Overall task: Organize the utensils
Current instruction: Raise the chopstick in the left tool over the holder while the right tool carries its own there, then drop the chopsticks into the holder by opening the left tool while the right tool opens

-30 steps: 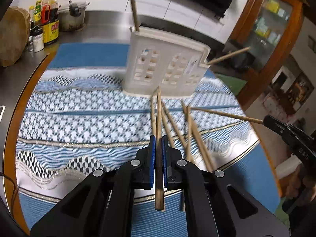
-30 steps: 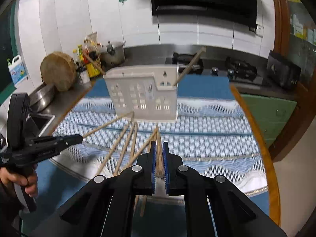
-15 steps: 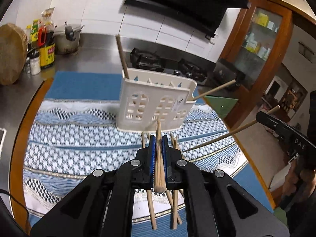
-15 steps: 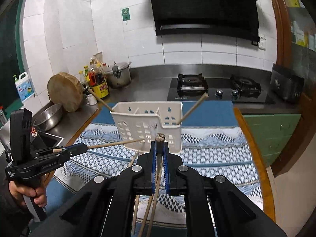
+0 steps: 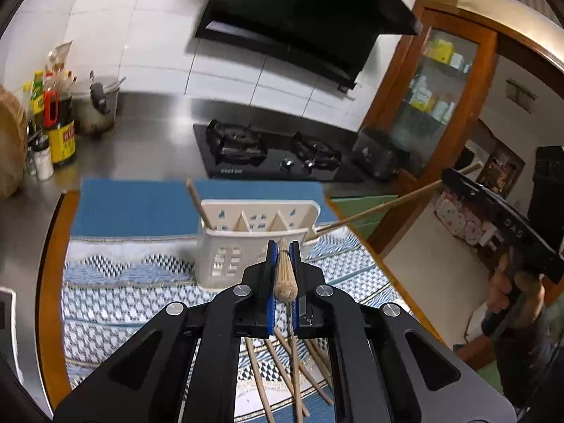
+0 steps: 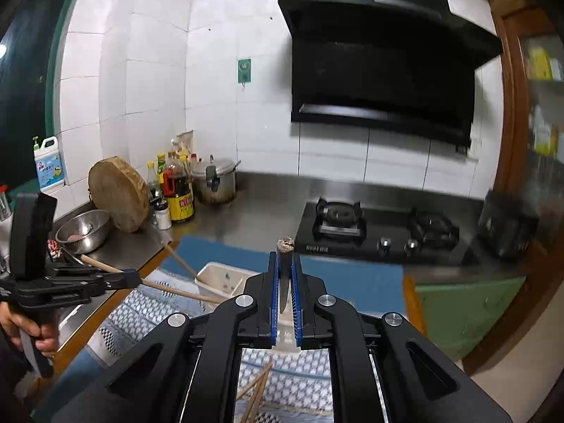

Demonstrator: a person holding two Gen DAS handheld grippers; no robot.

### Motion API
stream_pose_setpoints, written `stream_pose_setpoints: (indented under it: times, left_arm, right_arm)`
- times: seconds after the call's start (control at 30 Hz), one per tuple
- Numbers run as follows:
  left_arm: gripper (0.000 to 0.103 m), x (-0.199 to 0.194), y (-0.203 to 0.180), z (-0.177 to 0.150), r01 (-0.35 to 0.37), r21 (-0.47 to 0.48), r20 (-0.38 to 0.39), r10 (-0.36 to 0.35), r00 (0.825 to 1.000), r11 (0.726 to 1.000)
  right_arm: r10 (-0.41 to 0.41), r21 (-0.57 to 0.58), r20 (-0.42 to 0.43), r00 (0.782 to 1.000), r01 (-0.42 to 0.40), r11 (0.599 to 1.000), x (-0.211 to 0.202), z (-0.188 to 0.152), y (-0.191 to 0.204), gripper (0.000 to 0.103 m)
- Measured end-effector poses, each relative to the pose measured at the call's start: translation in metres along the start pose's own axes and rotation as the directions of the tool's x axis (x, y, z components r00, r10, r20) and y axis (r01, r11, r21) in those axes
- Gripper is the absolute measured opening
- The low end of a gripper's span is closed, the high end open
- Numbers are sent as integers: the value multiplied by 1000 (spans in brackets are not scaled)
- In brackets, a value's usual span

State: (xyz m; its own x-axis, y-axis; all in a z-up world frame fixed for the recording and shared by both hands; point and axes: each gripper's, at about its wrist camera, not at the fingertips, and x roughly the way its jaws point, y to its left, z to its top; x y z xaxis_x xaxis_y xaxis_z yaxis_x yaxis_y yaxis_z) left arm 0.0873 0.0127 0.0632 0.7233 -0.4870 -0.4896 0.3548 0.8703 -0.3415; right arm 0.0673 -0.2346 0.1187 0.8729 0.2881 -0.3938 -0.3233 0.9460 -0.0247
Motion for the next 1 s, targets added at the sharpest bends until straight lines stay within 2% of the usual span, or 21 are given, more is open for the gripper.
stream_pose_setpoints:
  times: [0.1, 0.33, 0.43, 0.67, 0.77, 1.0]
  left_arm:
    - [5, -10, -2, 11, 4, 15, 25, -4, 1000, 1000]
    - [5, -17, 1, 38, -57, 42, 71, 53, 996, 998]
    - [5, -10, 3, 47, -90, 63, 53, 87, 995, 994]
    - [5, 9, 9, 61, -116, 78, -11, 117, 993, 990]
    - [5, 23, 12, 63, -148, 100, -40, 153, 987, 984]
    - [6, 52, 21, 60, -151, 77, -96, 158, 983, 986]
  right_arm:
    - [-8, -24, 6, 1000, 8, 1000, 9, 7, 1, 7]
    - [-13, -25, -75, 997, 11, 1000, 51, -1, -4, 7]
    - [-15, -22, -110, 994, 13, 1000, 65, -6, -7, 7]
    - [-23, -21, -150, 988, 20, 1000, 83, -12, -12, 7]
    - [-18, -13, -164, 986, 16, 1000, 90, -13, -13, 7]
    - [-25, -14, -190, 981, 23, 1000, 105, -17, -12, 7]
